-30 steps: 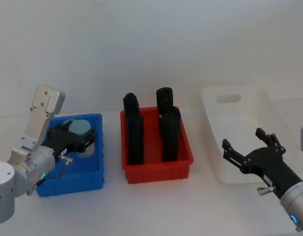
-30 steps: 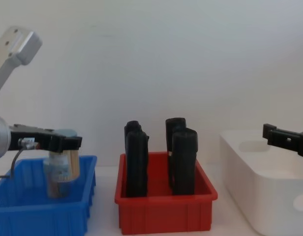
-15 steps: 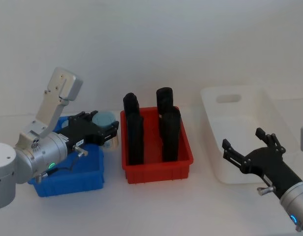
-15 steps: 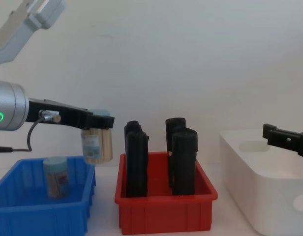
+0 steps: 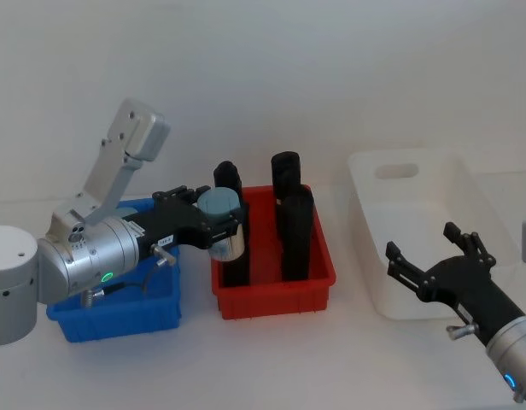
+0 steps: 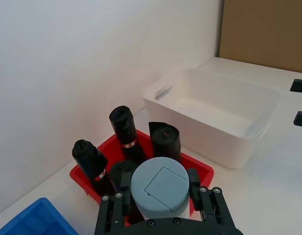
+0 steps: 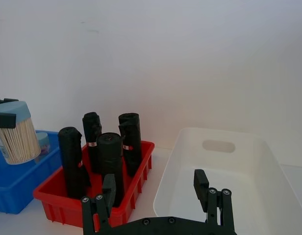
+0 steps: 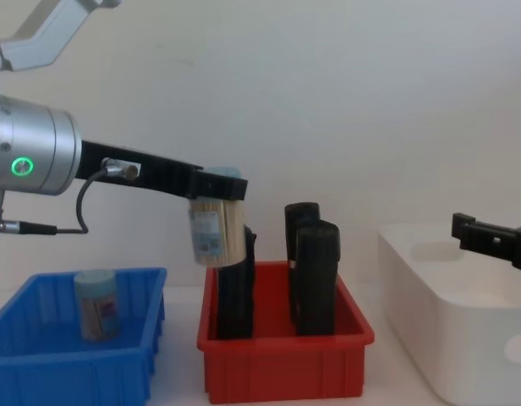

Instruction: Pick the cotton swabs from the blue box and place them into the white box.

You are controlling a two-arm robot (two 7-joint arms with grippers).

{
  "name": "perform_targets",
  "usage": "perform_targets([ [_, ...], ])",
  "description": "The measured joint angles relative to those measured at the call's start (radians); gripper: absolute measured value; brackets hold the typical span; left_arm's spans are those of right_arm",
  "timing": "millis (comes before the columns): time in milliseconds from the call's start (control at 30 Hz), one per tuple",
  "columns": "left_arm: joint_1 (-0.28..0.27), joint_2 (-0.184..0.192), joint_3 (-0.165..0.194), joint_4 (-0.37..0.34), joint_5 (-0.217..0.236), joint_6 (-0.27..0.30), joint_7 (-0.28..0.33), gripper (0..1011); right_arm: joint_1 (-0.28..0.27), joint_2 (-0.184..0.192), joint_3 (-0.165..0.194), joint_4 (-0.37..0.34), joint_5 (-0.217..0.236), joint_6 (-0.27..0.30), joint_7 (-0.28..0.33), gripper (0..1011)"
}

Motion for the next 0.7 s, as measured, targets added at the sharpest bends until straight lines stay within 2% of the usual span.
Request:
perform_targets([
  [500,-0.015,-0.007,0.008,-0.01,-0.008,0.015,-0.051,686,0.0,0.0,0.0,0.0,0.0,0.0,0.003,1001],
  [700,-0.018,-0.008,0.009,-0.012,-0.01,0.018,-0.059,686,0.003,0.002,-0.001,0.0,-0.007,0.0,0.034,1001],
])
